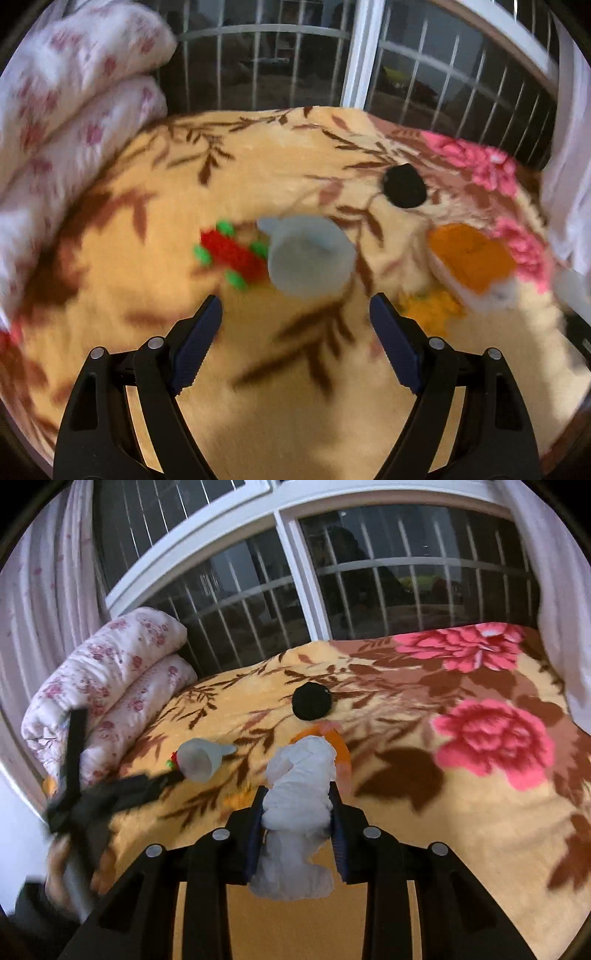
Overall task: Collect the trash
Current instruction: 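Grasp the clear plastic cup with the left tool while the right tool grasps the white tissue, then drop the plastic cup and white tissue into the orange bucket, open both tools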
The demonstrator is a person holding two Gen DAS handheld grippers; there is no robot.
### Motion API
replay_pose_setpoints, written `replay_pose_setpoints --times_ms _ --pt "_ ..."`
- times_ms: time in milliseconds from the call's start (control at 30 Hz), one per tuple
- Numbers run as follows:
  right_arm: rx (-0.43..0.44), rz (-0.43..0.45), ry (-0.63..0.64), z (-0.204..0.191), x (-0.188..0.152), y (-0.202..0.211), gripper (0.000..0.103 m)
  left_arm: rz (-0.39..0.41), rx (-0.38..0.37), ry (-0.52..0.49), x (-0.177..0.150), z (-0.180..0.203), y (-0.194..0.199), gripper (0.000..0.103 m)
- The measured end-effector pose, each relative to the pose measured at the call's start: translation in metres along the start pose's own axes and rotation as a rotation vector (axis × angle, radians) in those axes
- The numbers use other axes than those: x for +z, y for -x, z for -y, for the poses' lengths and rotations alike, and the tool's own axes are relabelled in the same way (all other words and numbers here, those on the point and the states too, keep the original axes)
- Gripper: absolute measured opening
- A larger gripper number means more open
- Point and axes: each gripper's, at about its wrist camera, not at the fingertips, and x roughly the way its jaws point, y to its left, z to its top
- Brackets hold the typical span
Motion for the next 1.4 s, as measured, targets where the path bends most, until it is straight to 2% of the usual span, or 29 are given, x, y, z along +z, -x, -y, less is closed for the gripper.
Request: replay_pose_setpoints --times_ms 200,267,433,467,500,533,567,600,667,833,1033,1200,1400 --pt "0.063 0.019 -0.056 0.021 -0.027 0.042 0.031 0.011 0.197 -0.192 0.010 0.009 -0.029 0.080" --pt "0.065 0.021 -0.042 0.021 -0.034 0.047 0.031 0.014 0.216 -0.213 0.013 0.008 -0.037 0.080" --pt "0.072 -0.014 -0.088 0.027 -0.049 0.048 0.031 0.067 0.193 -0.264 0.023 0.014 -0.043 0.080" --pt "0.070 -0.018 -0.097 0.029 -0.051 0.049 0.031 0.074 0.188 -0.279 0.025 0.017 -0.045 0.072" --pt "0.065 -0.019 -0.102 0.030 -0.054 0.050 0.031 0.069 0.173 -0.297 0.027 0.020 -0.050 0.051" --pt "0.058 -0.020 -0.106 0.031 -0.057 0.051 0.031 0.053 0.165 -0.301 0.029 0.021 -0.055 0.036" --pt "0.053 -0.020 -0.110 0.032 -0.057 0.052 0.031 0.019 0.157 -0.298 0.031 0.021 -0.063 0.013" --pt "0.052 -0.020 -0.117 0.034 -0.059 0.055 0.031 -0.002 0.154 -0.286 0.033 0.019 -0.070 0.011" --pt "0.038 -0.014 -0.119 0.035 -0.059 0.059 0.031 0.021 0.139 -0.270 0.034 0.016 -0.067 0.007" --pt "0.024 0.018 -0.119 0.035 -0.057 0.073 0.031 0.064 0.069 -0.190 0.032 0.005 -0.034 0.006" --pt "0.045 0.022 -0.082 0.020 -0.061 0.083 0.031 0.126 -0.006 -0.148 0.011 0.005 0.038 0.006" --pt "0.057 0.010 -0.061 0.006 -0.075 0.094 0.031 0.155 -0.022 -0.165 -0.030 0.021 0.092 0.006" --pt "0.050 -0.022 -0.010 -0.010 -0.101 0.113 0.031 0.111 -0.054 -0.123 -0.089 0.032 0.130 0.006"
